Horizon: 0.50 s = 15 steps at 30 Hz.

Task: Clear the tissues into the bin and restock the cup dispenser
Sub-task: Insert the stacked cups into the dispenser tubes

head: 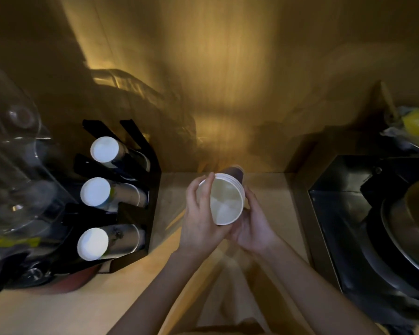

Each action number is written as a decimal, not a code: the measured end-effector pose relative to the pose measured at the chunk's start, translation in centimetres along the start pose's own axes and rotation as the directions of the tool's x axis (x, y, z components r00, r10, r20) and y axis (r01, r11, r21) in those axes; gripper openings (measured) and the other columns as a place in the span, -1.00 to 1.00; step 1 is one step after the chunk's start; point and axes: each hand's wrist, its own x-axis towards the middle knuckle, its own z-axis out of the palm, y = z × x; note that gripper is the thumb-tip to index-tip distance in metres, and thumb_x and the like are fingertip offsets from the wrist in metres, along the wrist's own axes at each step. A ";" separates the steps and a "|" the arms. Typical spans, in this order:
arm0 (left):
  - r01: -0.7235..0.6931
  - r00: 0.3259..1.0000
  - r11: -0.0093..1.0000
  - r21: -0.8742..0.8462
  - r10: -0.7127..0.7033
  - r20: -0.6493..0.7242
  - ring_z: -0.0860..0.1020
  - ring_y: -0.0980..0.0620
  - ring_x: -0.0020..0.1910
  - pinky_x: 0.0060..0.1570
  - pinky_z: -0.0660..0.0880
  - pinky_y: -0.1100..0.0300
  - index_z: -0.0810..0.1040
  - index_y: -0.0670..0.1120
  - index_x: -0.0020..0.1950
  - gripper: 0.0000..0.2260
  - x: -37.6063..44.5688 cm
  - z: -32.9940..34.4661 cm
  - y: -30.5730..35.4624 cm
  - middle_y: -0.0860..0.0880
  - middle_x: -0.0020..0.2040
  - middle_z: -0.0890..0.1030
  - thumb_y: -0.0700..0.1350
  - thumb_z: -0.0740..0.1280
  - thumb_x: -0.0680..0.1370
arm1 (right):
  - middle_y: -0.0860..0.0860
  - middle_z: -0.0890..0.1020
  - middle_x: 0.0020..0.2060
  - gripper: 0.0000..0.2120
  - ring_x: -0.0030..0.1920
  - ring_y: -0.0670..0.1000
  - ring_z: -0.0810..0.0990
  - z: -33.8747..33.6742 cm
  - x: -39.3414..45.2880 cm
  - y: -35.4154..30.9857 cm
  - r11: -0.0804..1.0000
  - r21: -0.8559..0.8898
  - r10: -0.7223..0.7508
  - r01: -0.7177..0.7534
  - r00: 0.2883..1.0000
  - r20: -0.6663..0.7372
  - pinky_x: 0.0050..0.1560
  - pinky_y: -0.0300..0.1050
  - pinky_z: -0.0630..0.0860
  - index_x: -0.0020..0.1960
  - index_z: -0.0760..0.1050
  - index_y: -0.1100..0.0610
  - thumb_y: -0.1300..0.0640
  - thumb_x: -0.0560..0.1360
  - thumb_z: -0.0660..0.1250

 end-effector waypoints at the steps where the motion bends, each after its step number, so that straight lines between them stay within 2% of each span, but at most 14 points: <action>1: -0.004 1.000 1.000 0.024 0.005 -0.017 0.39 -0.10 0.27 0.15 0.40 0.14 0.09 0.03 0.42 -0.12 -0.2 -0.6 0.0 -0.18 0.31 0.31 0.05 0.52 0.25 | 0.08 0.67 0.08 -0.44 0.10 0.04 0.63 0.4 0.2 0.0 1.000 -0.016 0.000 0.001 0.999 0.050 -0.01 -0.06 0.59 0.21 0.53 0.10 -0.26 0.38 0.30; 4: 0.008 0.999 0.999 0.044 -0.006 -0.044 0.39 -0.08 0.29 0.20 0.40 0.09 0.11 0.02 0.41 -0.17 -0.5 -2.8 -0.2 -0.17 0.32 0.33 0.18 0.44 0.27 | 0.08 0.65 0.12 -0.49 0.14 0.05 0.61 2.1 1.1 0.1 0.998 -0.058 0.001 0.006 0.992 0.125 0.01 -0.01 0.59 0.24 0.50 0.07 -0.23 0.43 0.29; 7: 0.057 0.993 0.997 -0.061 -0.063 -0.098 0.38 0.07 0.27 0.21 0.38 0.26 0.17 0.01 0.36 -0.23 -0.5 -5.3 -0.5 -0.06 0.27 0.35 0.23 0.40 0.28 | 0.07 0.68 0.05 -0.52 0.01 0.06 0.66 4.0 2.5 -0.2 0.975 -0.212 -0.040 0.067 0.991 0.127 -0.17 0.03 0.62 0.17 0.55 0.02 -0.16 0.32 0.44; 9: 0.108 0.983 0.983 -0.145 -0.127 -0.129 0.39 0.13 0.23 0.18 0.40 0.33 0.21 0.01 0.34 -0.28 -0.4 -6.8 -0.9 -0.01 0.23 0.36 0.22 0.39 0.29 | 0.04 0.67 0.05 -0.48 0.00 0.07 0.66 5.9 3.2 -0.6 0.928 -0.349 -0.095 0.131 0.989 0.117 -0.20 0.02 0.62 0.18 0.50 -0.04 -0.08 0.25 0.51; 12: 0.200 0.962 0.955 -0.221 -0.234 -0.143 0.45 0.21 0.17 0.07 0.41 0.44 0.29 -0.01 0.32 -0.35 0.6 -9.6 -1.6 0.05 0.19 0.44 0.21 0.36 0.33 | -0.13 0.69 -0.01 -0.46 0.01 -0.03 0.66 9.4 4.4 -1.6 0.780 -0.567 -0.205 0.265 0.964 0.169 -0.19 -0.11 0.62 0.12 0.46 -0.15 0.04 0.18 0.54; 15: 0.236 0.953 0.891 -0.389 -0.291 -0.089 0.52 0.33 0.05 -0.05 0.41 0.51 0.40 0.04 0.22 -0.61 2.5 -12.7 -2.4 0.13 0.09 0.56 0.12 0.29 0.43 | -0.18 0.68 -0.03 -0.40 0.03 -0.17 0.63 13.1 6.0 -2.4 0.614 -0.674 -0.290 0.411 0.912 0.291 -0.10 -0.33 0.55 0.14 0.41 -0.11 0.23 0.19 0.53</action>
